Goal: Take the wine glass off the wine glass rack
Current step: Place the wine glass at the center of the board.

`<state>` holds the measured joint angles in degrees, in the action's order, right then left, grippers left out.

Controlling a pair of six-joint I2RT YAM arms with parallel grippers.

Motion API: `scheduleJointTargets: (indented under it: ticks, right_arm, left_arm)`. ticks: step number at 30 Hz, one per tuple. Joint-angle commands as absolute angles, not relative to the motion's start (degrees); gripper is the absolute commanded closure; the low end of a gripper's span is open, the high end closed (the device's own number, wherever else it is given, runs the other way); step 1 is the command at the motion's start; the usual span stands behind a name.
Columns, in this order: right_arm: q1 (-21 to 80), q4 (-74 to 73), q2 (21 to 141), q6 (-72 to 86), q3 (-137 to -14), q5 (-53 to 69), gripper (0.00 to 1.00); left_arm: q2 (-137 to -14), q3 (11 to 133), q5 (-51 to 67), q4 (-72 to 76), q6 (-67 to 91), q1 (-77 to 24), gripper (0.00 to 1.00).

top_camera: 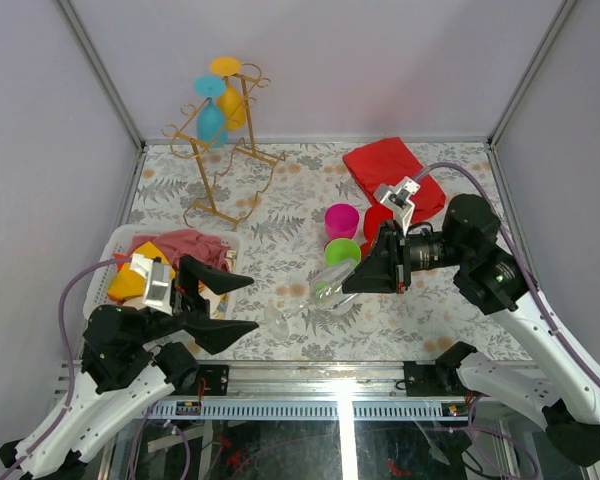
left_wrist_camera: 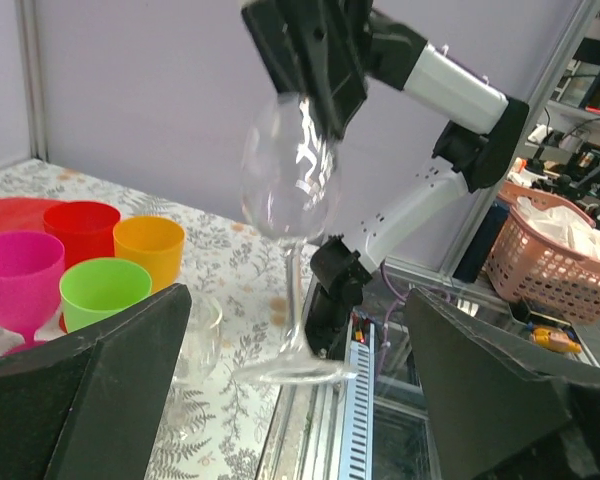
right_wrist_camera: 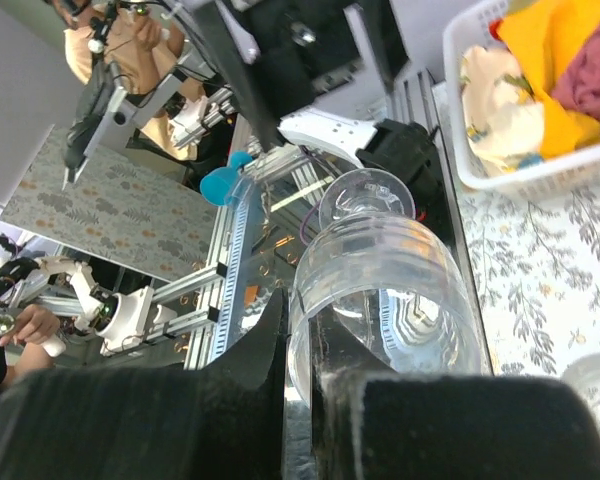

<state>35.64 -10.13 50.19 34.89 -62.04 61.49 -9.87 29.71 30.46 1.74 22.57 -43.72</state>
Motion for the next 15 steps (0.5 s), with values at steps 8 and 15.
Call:
scheduleJointTargets:
  ticks: [8, 15]
  right_arm:
    - [37.9, -36.5, 49.0, 19.8, -66.7, 54.6, 1.00]
    - [43.2, -52.6, 48.7, 18.5, -65.6, 34.5, 1.00]
  left_arm:
    - [-11.0, 34.7, 26.9, 0.0, 22.8, -43.6, 0.10]
    - [-12.3, 33.9, 25.4, 2.2, 22.8, -43.6, 0.09]
